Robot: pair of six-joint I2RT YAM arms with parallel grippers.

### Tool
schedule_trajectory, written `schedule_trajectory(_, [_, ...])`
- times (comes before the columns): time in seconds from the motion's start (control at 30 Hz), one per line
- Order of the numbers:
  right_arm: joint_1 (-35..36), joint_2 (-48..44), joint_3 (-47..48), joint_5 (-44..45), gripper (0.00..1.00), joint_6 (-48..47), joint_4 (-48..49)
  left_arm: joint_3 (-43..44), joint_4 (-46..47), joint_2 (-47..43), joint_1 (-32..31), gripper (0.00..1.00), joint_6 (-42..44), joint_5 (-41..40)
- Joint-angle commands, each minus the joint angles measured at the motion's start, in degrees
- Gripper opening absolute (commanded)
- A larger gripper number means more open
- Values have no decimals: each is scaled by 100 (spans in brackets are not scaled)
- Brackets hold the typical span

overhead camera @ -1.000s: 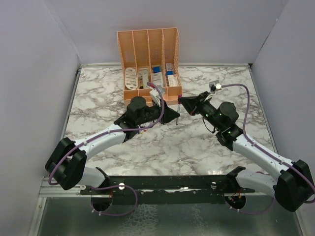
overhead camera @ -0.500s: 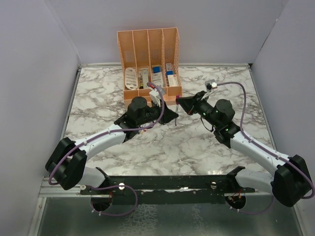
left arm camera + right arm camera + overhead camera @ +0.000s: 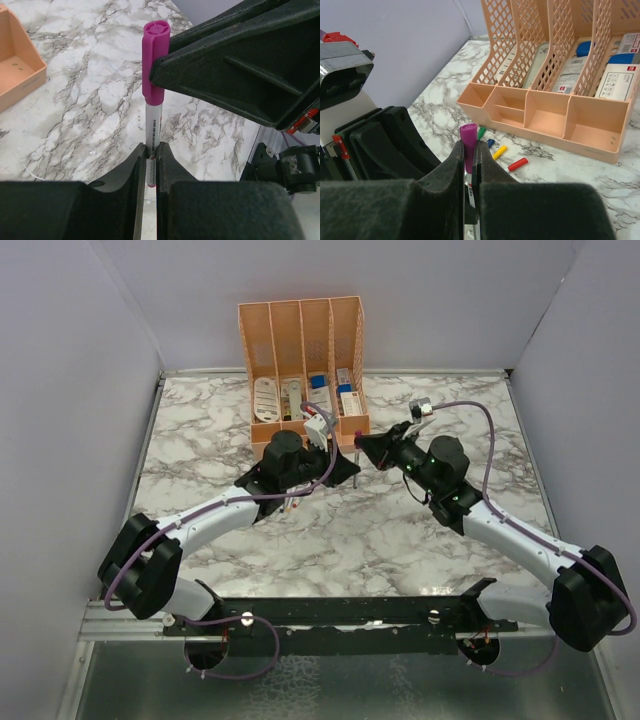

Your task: Insert the pens into the pen caps

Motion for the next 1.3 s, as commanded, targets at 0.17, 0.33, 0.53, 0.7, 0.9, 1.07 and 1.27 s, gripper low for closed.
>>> schedule_trajectory(0.17, [442,379,-190,-368,1,-88,-1708,650,1391,-169,525,0,200,-894])
schedule_trajectory(0.33, [644,651,-102,-249,1,-103,-1831,684,1429,-152,613,0,174,-799])
schedule_trajectory(0.53, [674,685,125,5,1,-82,-1786,536,1051,-128,633,0,157,-409])
schedule_trajectory(0.7, [674,615,576,384,30,-165,-1684,105,185,-61,633,0,67,-45])
schedule_trajectory(0.9, [673,169,945,1050,47,-377,-1376,-128,-1379,376,633,0,124,45])
schedule_trajectory(1.07, [669,-256,1116,1567,47,-659,-1473,101,-2486,803,628,0,336,-60])
schedule_trajectory(1.27, [674,-603,1094,2404,47,-745,-1831,750,-3723,1388,594,0,862,-483])
